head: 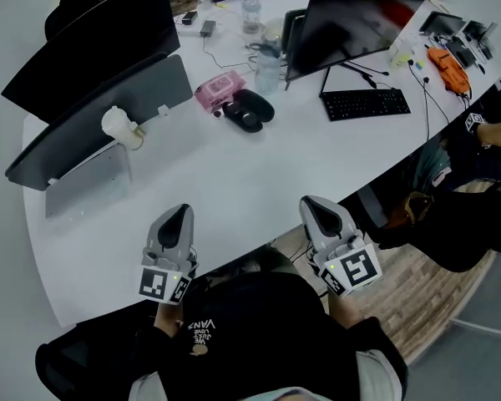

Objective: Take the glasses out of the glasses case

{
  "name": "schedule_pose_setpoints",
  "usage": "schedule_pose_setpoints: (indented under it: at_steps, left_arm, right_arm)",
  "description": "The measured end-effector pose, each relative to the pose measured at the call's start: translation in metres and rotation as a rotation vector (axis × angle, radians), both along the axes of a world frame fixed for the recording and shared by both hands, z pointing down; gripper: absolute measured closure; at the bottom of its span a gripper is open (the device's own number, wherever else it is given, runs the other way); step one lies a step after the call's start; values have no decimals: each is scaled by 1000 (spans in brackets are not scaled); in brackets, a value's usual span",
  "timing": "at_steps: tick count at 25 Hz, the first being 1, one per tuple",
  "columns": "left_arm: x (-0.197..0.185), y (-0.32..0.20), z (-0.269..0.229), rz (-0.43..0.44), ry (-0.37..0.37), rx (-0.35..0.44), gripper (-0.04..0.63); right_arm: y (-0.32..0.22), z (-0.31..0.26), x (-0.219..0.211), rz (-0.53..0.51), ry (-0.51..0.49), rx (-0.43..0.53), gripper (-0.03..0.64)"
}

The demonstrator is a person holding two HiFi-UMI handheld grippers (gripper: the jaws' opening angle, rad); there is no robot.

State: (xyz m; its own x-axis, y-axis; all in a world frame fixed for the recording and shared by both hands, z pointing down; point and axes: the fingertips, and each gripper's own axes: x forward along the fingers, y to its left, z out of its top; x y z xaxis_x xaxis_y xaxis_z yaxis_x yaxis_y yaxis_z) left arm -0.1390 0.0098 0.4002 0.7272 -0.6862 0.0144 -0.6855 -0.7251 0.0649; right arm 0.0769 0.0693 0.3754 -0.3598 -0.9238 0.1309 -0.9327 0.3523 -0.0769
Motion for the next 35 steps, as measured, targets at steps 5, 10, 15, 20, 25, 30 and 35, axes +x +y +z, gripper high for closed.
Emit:
schedule_pose_setpoints:
  at_steps: [5,10,15,20,25,30,35]
  left_arm:
    - [8,-19,0,-32,-8,-4,594]
    - [18,-35,1,-64,-16,-8,594]
    - [23,-49,0,-107,-19,-7,594]
    - [23,-58,4,-159,-27,-22,594]
    - [24,-66,5,-199,-28,-32,594]
    - [20,-71,5,-233,-41,-31,594]
    - [8,-76,6,-282,-55,-47,594]
  right_arm:
    - [-29,0,18,-7,-10,12,615]
    - [-55,6,29,-44,-6,0,615]
    - [-82,8,34,-95,-9,1,615]
    - [-110,2,40,-143,6,17,615]
    - [-137,-5,40,-191,14,34,615]
    - [-165,-7,32,-249,23,42,615]
    - [-196,-3,21,-286,29,38,615]
